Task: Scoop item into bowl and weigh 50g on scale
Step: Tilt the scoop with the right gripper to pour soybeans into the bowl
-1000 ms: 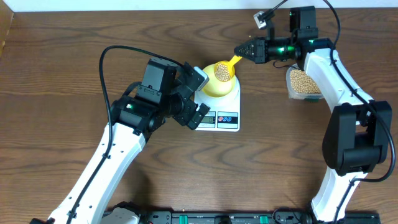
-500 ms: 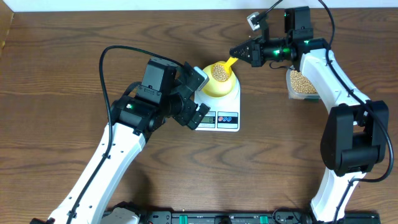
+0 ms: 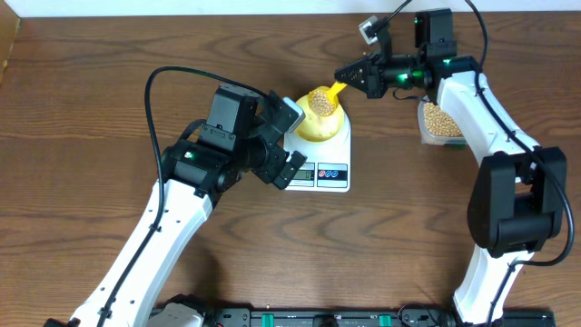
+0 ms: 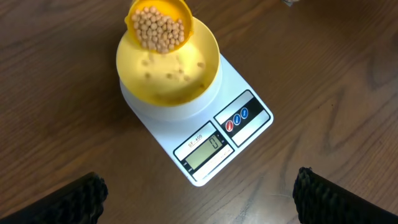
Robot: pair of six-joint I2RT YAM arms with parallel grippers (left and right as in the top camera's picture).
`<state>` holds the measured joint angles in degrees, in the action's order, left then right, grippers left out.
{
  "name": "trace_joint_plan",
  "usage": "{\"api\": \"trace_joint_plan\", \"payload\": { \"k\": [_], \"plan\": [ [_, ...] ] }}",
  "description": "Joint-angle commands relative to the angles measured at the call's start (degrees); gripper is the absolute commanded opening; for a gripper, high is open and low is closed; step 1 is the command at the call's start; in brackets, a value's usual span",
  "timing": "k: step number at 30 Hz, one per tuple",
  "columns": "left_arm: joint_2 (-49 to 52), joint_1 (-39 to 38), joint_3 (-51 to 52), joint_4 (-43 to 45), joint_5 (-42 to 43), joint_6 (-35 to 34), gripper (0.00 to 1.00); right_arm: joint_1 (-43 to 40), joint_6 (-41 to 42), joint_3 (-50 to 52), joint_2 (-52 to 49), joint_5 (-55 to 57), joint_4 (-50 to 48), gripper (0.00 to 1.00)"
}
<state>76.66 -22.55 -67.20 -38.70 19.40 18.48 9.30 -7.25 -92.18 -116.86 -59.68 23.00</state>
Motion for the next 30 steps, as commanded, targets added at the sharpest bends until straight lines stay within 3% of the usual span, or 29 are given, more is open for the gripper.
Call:
{"api": "trace_joint_plan", "payload": {
  "k": [1,30],
  "plan": [
    [0.44,0.13,0.42,-0.11,0.55,0.98,0.98,0.98,-2.78,0.15,-0.48,-1.05,-0.09,0.01],
    [0.44,0.13,0.42,-0.11,0.55,0.98,0.97,1.27,-12.20,0.17,-0.48,-1.05,-0.13,0.01]
  ]
}}
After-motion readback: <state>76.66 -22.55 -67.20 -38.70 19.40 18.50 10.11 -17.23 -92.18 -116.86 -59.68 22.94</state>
